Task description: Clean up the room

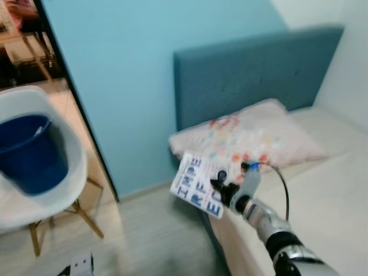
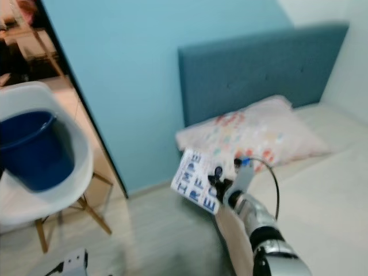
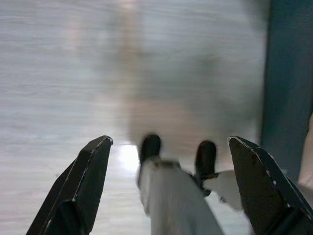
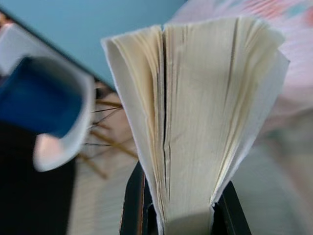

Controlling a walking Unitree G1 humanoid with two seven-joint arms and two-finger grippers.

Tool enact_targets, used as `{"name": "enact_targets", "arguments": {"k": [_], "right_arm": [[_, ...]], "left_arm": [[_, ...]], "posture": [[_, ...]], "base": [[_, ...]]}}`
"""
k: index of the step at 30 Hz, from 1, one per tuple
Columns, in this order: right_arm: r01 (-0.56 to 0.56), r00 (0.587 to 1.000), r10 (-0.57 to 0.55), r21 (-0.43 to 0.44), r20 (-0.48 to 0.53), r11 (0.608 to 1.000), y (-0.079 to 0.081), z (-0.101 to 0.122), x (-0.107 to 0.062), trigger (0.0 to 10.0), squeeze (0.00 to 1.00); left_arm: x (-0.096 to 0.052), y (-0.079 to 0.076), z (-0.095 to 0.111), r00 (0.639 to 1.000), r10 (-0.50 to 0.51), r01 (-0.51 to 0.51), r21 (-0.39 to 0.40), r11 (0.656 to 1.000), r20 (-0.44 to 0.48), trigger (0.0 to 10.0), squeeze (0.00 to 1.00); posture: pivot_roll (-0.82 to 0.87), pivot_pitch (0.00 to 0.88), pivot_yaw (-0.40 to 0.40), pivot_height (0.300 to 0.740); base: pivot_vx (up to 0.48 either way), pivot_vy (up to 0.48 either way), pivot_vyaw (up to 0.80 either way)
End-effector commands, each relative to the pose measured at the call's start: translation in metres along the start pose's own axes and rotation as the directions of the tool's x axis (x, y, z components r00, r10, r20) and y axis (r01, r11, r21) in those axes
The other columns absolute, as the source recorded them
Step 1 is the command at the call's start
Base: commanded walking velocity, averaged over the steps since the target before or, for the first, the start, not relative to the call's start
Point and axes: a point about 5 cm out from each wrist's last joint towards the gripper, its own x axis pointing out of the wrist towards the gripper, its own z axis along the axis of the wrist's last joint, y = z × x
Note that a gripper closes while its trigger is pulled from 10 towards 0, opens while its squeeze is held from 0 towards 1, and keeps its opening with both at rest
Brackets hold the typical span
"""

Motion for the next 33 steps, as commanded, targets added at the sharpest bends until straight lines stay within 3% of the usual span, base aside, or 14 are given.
{"name": "enact_targets", "arguments": {"k": [1, 11, 15, 30, 33], "right_arm": [[0.013, 1.0, -0.013, -0.009, 0.003, 1.0, 0.003, 0.0, 0.003, 10.0, 0.0], [0.111, 0.992, -0.114, 0.054, 0.059, 0.992, -0.006, 0.006, 0.001, 10.0, 0.0], [0.114, 0.991, -0.117, 0.055, 0.059, 0.992, -0.007, 0.006, 0.001, 10.0, 0.0], [0.093, 0.994, -0.098, 0.111, 0.044, 0.989, -0.004, 0.0, 0.002, 10.0, 0.0], [0.104, 0.987, -0.128, 0.214, 0.101, 0.971, -0.012, 0.006, -0.002, 10.0, 0.0]], "left_arm": [[-0.001, 0.005, -0.001, 1.0, 0.024, -0.024, -0.002, 1.0, -0.002, 10.0, 0.0], [-0.001, 0.005, 0.001, 1.0, -0.005, 0.006, -0.023, 1.0, 0.012, 10.0, 0.0], [-0.001, 0.005, 0.003, 1.0, 0.008, -0.007, -0.037, 0.999, 0.021, 10.0, 0.0], [0.001, 0.0, 0.009, 0.999, 0.0, 0.002, -0.061, 0.998, 0.046, 10.0, 0.0], [0.002, -0.004, 0.018, 0.996, -0.022, 0.027, -0.062, 0.998, 0.088, 10.0, 0.0]], "posture": [[-0.14, 0.0, -0.011, 0.74], [-0.15, 0.0, -0.007, 0.74], [-0.15, 0.0, -0.006, 0.74], [-0.15, 0.0, -0.007, 0.73], [-0.14, 0.0, -0.011, 0.715]], "base": [[0.0, 0.0, 0.0], [0.0, -0.047, 0.0], [0.0, -0.472, 0.0], [0.0, 0.0, 0.0], [0.0, 0.0, 0.0]]}}
